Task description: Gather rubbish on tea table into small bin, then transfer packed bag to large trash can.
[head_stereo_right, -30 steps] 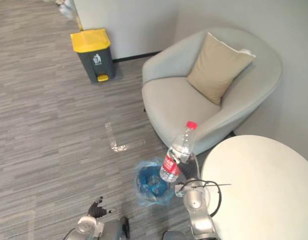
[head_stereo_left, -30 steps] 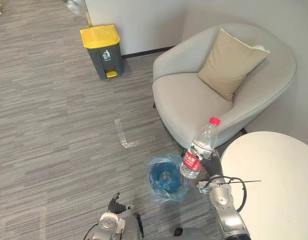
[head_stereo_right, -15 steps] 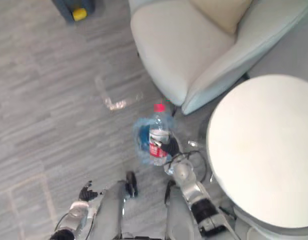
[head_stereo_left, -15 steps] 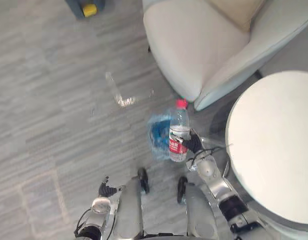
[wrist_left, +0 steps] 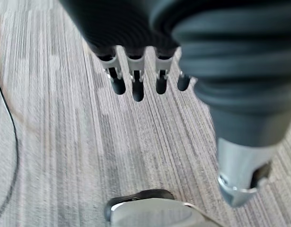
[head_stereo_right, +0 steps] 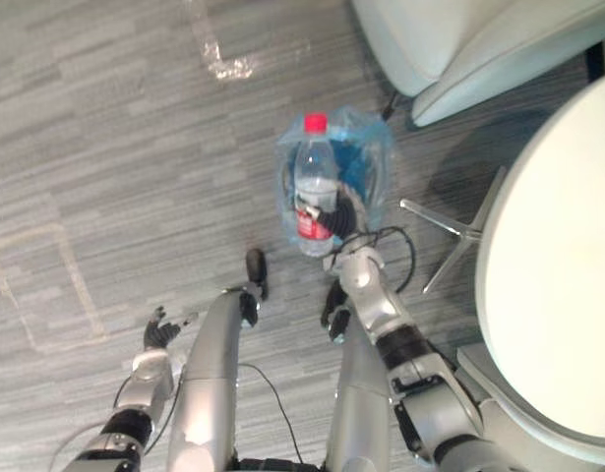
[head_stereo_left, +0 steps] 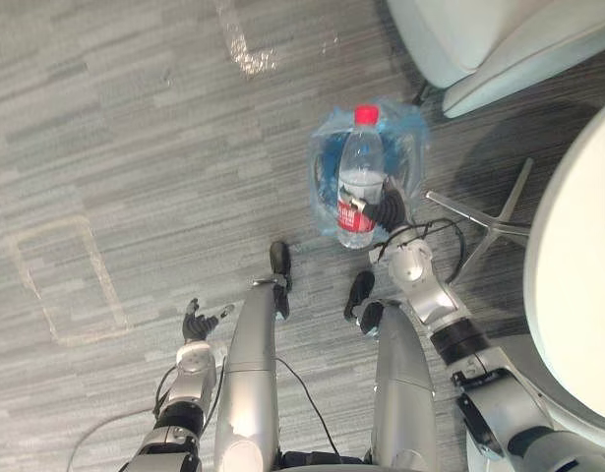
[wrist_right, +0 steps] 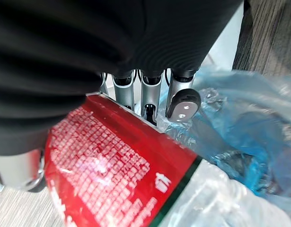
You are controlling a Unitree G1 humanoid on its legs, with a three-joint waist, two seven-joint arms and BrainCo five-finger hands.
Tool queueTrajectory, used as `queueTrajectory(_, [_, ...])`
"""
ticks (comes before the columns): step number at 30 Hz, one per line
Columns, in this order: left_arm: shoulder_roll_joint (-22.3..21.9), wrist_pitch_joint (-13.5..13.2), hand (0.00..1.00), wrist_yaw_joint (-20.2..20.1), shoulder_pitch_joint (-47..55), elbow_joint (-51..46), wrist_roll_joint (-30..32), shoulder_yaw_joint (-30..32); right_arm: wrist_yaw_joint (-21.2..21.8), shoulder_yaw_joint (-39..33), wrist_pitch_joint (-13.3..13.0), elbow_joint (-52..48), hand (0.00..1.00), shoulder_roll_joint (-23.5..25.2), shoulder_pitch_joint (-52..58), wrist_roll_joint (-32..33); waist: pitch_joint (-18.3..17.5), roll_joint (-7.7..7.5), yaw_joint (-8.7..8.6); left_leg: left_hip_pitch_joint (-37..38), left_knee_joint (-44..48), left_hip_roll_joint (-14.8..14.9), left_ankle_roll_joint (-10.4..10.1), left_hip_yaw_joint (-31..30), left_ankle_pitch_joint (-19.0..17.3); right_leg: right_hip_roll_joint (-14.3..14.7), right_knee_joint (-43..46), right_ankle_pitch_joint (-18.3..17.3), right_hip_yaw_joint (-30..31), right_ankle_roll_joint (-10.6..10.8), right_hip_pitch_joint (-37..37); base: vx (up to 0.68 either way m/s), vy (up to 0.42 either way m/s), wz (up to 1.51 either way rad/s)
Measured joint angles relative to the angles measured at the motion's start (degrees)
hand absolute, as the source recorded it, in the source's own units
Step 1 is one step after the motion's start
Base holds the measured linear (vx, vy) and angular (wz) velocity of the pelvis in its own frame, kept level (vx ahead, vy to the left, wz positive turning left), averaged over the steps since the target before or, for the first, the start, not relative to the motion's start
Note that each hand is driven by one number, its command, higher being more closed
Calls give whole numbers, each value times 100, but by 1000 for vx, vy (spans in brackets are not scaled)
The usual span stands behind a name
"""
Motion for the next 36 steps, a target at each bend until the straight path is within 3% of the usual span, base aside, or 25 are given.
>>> queueTrajectory(8, [-12, -226, 0, -183, 338, -1206, -278, -262, -284, -580, 62, 39, 100, -657, -296, 223, 116, -4, 124, -498, -79, -235, -94, -153, 120, -249, 209, -90, -175, -10, -469, -11, -5, 21])
queueTrajectory(9, [-12, -230, 0, -206, 339, -1256, -276, -272, -364, -605, 67, 100, 0, -715, -306, 221, 115, -3, 125, -497, -107, -260, -85, -154, 143, -269, 220, -95, -176, -15, -476, 5, -2, 10])
queueTrajectory(21, [44, -251, 0, -376, 501, -1726, -275, -424, -548, -828, 42, 156, 0, -930, -290, 221, 113, -2, 127, -531, -159, -281, -92, -181, 237, -298, 292, -120, -199, -60, -550, -2, -6, 3])
queueTrajectory(26, [65, -238, 0, -438, 504, -1732, -275, -424, -522, -772, -18, -328, 0, -848, 55, 153, 111, -4, 123, -489, -119, -242, -100, -152, 232, -272, 315, -116, -166, -66, -525, -20, -8, -4])
queueTrajectory(36, [150, -239, 0, -447, 492, -1783, -270, -442, -322, -281, -104, -744, 0, -756, 659, -830, 81, -22, 32, -250, -118, -87, -143, -102, 210, -142, 261, -47, -136, -174, -331, -40, -20, -9])
